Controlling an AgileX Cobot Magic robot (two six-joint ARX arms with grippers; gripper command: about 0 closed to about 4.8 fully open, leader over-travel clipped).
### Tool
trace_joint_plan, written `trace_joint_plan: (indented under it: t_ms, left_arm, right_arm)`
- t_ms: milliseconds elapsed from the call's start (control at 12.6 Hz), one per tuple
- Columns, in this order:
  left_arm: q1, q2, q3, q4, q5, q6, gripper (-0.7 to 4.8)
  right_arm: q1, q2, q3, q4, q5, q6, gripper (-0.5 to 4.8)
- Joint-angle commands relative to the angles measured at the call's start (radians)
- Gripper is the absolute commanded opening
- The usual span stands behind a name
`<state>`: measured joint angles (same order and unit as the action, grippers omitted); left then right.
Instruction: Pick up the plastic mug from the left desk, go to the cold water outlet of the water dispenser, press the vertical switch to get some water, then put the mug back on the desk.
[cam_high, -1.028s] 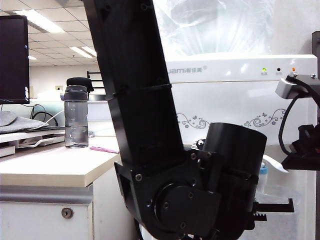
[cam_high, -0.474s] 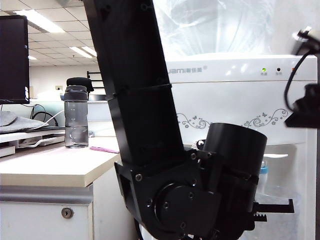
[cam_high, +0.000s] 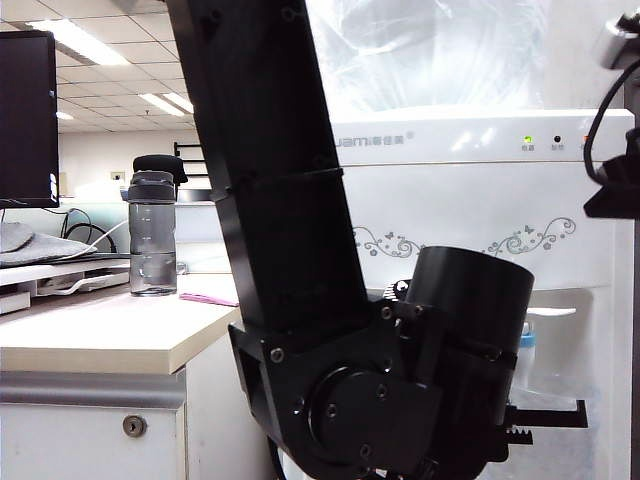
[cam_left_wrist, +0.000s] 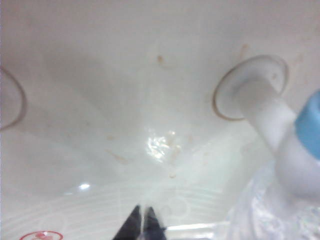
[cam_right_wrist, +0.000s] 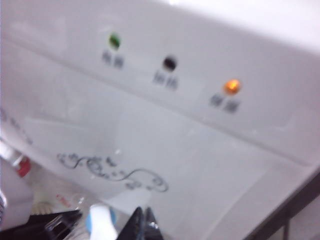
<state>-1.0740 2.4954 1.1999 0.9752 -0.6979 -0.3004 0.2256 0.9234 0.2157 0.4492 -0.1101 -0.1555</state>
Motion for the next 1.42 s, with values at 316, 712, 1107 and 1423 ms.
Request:
trace_joint_plan:
  t_ms: [316, 712, 1107, 1423]
  left_arm:
    - [-0.003, -0.008, 0.008, 0.01, 0.006, -0.003, -0.05]
    - [-0.011, -0.01, 0.007, -0.003, 0.008, -0.003, -0.05]
    - [-0.039, -0.012, 0.007, -0.01, 0.029, -0.003, -0.05]
    - [-0.048, -0.016, 0.007, -0.003, 0.024, -0.003, -0.05]
  right_arm:
    - [0.0, -0.032, 0.002, 0.003, 0.008, -0.002, -0.01]
    - [-0.001, -0.032, 0.002, 0.005, 0.037, -0.003, -0.01]
    - [-0.001, -0.032, 0.014, 0.003, 0.046, -0.003, -0.01]
    - [-0.002, -0.032, 0.04, 0.001, 0.064, -0.003, -0.01]
